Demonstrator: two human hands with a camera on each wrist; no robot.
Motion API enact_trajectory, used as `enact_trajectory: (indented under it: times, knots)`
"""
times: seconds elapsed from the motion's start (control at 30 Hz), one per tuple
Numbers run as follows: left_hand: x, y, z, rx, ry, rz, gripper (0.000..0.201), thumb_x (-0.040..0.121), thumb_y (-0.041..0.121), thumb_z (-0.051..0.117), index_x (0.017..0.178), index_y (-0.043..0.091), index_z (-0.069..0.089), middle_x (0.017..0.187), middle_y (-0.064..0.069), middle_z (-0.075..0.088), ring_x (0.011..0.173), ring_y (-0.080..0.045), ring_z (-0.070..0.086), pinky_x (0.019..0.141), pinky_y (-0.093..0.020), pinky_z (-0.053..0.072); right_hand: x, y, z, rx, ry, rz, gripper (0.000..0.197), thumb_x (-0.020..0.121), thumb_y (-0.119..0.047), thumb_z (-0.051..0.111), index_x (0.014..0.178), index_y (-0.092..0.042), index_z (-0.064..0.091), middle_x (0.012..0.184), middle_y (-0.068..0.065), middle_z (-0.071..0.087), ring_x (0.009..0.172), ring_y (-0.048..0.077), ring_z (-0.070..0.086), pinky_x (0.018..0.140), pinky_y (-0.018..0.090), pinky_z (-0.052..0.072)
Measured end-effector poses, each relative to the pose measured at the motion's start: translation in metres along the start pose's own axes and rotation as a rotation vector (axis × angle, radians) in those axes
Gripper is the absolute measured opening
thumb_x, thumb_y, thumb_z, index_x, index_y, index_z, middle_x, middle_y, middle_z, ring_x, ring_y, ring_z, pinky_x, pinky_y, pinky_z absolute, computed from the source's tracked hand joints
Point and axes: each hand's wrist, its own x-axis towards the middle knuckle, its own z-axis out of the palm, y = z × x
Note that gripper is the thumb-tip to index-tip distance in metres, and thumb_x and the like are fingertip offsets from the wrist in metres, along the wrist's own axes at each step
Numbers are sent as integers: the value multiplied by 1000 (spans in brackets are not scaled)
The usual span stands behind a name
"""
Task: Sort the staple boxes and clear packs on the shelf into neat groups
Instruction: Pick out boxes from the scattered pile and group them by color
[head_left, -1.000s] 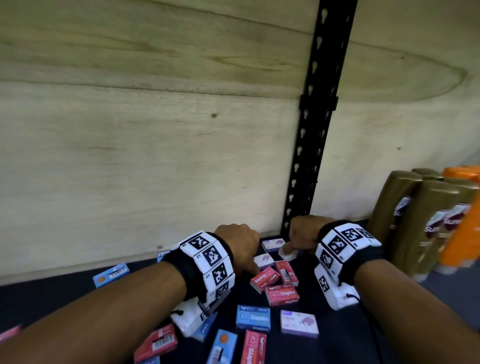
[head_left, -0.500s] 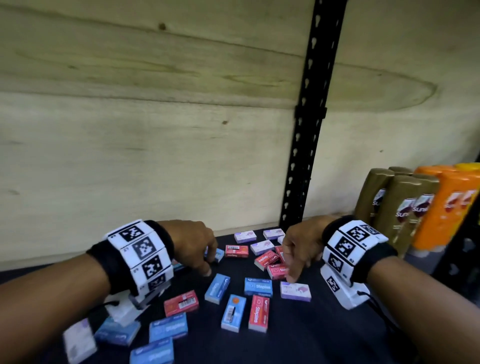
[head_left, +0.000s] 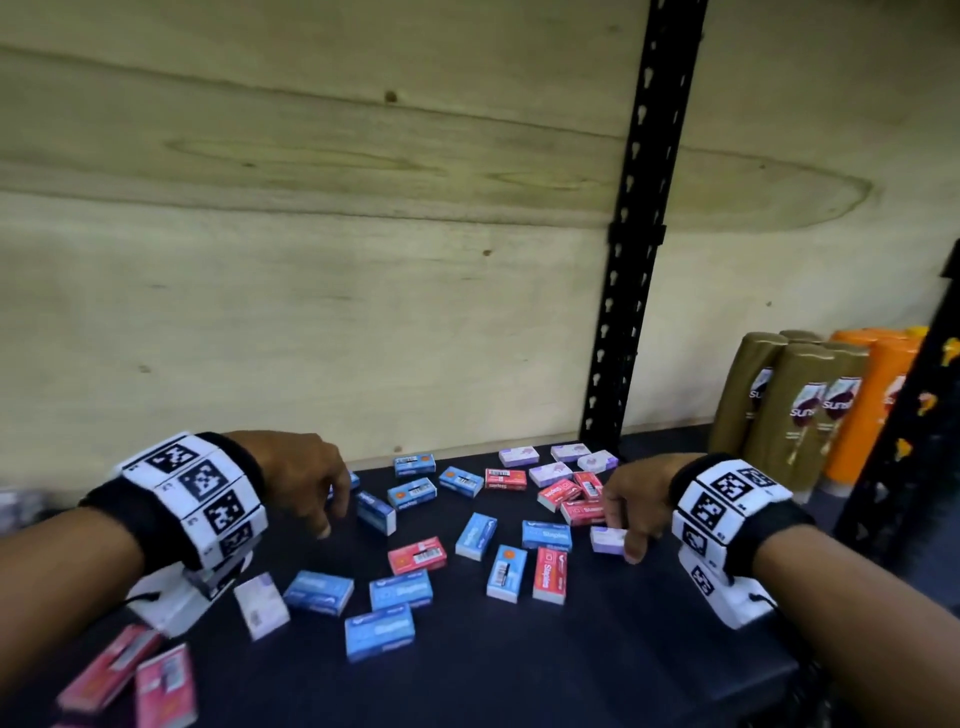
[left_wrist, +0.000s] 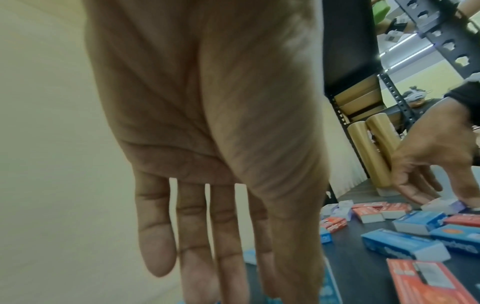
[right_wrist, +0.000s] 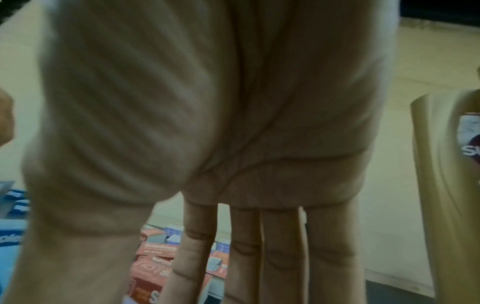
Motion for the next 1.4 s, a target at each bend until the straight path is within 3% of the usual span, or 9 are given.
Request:
enact_trajectory:
  times: [0.07,0.2,0.43,0.57,0.77,0.9,1.07,1.23,1.4]
  knots:
    - [-5,-12,6,-86,-59,9,23,77,19,77,97,26,70,77,13,70,61,5,58,61,-10,43,0,3,-1,34,16,20,42,79,-26,81,117,-17,62,69,-10,52,57,3,47,54,17,40]
    - [-15,-28,13,-144,-145,8,30,70,18,83,95,26,69,97,3,74,70,3,63,64,-11,45,7,10,-2,72,19,47,47,78,-25,82,119,-14,62,70,-9,56,56,5,51,52,18,42]
    - [-34,-41,34,-180,-221,45,46,63,16,89,103,28,68,86,14,65,57,8,54,57,-11,44,16,14,-6,180,-50,23,42,78,-9,82,115,-4,62,57,-3,63,37,5,56,38,15,43]
    - [-33,-45,47,-109,-153,138,39,65,19,87,90,37,63,74,16,63,60,1,54,56,-17,43,24,19,-10,205,-118,15,35,77,-8,83,106,-9,64,72,3,69,56,11,66,48,21,52]
    - [-40,-47,34,-109,-97,102,32,67,20,85,94,26,70,77,12,65,54,5,52,52,-9,37,26,31,-12,291,-136,34,33,78,-6,82,99,-19,61,73,1,70,66,17,68,48,21,52]
    - [-36,-39,8,-123,-36,86,31,65,29,88,89,32,70,79,13,69,60,6,56,58,-11,41,26,39,-16,267,-98,67,30,81,-11,80,109,-11,68,71,-3,68,53,6,62,46,17,48]
    - [-7,3,-15,-88,26,168,33,66,39,87,93,30,70,75,16,65,67,2,57,61,-11,40,39,55,-22,131,-8,135,33,79,-30,81,108,-16,76,80,-8,68,71,7,60,66,20,49]
    - [33,74,-25,-19,41,298,38,70,45,83,101,27,70,92,10,69,79,-7,59,70,-21,47,47,67,-28,125,16,173,42,81,-36,79,112,-9,75,91,-1,68,68,8,58,52,14,44]
    - [64,149,-25,-11,98,490,39,68,51,82,96,25,73,93,8,68,86,-11,61,74,-28,50,64,79,-20,125,80,156,47,67,-48,85,98,-13,79,101,1,77,95,20,70,86,34,57]
